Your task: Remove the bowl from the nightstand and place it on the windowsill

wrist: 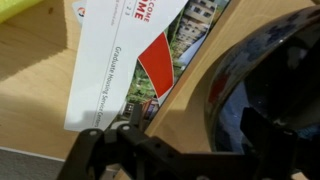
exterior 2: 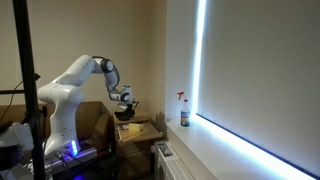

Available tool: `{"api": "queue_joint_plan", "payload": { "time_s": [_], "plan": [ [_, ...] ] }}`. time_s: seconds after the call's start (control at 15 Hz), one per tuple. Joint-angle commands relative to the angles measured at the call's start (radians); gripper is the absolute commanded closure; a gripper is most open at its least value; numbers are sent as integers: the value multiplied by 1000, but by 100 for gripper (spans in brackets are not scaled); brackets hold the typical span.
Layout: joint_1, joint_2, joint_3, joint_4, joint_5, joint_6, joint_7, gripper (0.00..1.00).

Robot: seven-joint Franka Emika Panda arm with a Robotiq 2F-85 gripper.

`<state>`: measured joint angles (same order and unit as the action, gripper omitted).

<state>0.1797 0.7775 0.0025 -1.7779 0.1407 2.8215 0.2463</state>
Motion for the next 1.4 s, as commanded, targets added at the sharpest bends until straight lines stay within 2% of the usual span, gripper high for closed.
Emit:
{"api": "queue_joint_plan", "payload": {
  "time_s": [0.0,0.33,0.6,0.73,1.0,1.13,1.33],
  "plan": [
    [-2,32,-16,25,-20,0,2,26],
    [-32,27,39,39,7,0,-20,62],
    [-38,36,55,46,19,8,-15,90],
    [-44,35,56,41,25,7,-13,100],
    [-57,30,63,38,38,6,-13,98],
    [-100,17,122,38,84,-8,-31,98],
    [-238,-58,276,-4,194,-19,-132,98]
  ]
}}
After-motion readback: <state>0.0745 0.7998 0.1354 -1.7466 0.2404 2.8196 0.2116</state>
